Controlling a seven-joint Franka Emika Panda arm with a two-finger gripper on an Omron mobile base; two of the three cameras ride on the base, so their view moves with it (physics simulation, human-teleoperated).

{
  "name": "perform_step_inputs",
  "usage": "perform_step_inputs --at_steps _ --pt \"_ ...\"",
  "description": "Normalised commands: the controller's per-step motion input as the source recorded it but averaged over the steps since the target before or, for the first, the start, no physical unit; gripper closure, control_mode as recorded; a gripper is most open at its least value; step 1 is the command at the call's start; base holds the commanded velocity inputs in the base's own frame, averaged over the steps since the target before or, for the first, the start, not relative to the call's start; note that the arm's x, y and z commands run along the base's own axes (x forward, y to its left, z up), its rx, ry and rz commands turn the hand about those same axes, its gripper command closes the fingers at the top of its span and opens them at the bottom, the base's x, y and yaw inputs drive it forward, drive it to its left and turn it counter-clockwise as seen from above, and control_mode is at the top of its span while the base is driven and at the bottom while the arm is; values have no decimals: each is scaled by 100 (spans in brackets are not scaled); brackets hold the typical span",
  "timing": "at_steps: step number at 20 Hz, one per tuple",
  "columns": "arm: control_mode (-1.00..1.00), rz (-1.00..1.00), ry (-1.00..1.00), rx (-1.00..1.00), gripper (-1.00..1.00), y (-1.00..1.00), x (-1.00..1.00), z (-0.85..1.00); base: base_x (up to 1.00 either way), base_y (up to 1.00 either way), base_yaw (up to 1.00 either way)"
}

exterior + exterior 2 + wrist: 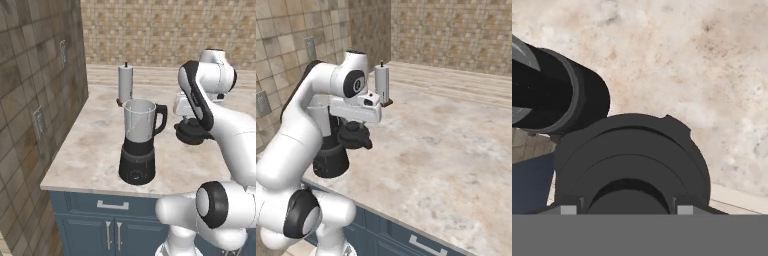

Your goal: Grab the onion and lemon wedge from the fridge, place them in the blender, close the lid, and turn on the blender to create a marinade.

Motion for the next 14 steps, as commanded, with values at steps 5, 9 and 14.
perform_step_inputs --at_steps 5,9,14 --pt "-100 -3 0 -6 100 1 0 84 0 0 0" --pt "-100 -2 0 -5 100 6 0 79 0 0 0" --pt "-100 -1 -1 -6 100 14 0 70 0 0 0"
